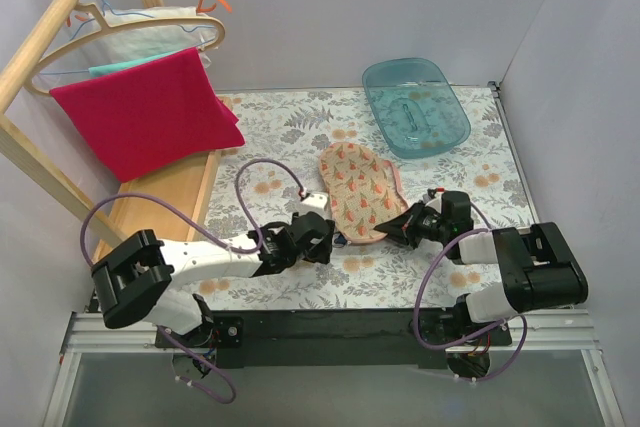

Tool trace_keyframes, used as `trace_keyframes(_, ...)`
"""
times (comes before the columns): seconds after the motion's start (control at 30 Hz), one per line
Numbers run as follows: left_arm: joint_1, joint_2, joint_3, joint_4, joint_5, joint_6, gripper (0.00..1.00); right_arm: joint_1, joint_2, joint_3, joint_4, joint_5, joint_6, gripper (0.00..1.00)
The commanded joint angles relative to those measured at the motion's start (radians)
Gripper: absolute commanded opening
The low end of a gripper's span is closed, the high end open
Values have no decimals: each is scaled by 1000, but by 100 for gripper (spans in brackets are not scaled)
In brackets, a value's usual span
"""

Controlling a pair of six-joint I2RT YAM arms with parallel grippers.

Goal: Place the bra in the laundry bag and zip it closed
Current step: Zip the zipper on the laundry bag.

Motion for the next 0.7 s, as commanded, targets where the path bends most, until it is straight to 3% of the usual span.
trace_keyframes(0.0,97,-120,-128,301,144,-141,58,6,-82,-9,44,-34,47,5)
trace_keyframes(0.1,106,-211,-194,389,172,-206,69,9,-118,-6,44,-26,71,8)
trace_keyframes(0.37,109,-378,-340,582,212,-404,76,42,-126,-11,44,15,97,12)
trace_keyframes(0.67,118,-328,-388,720,239,-508,74,84,-124,8,61,60,123,12)
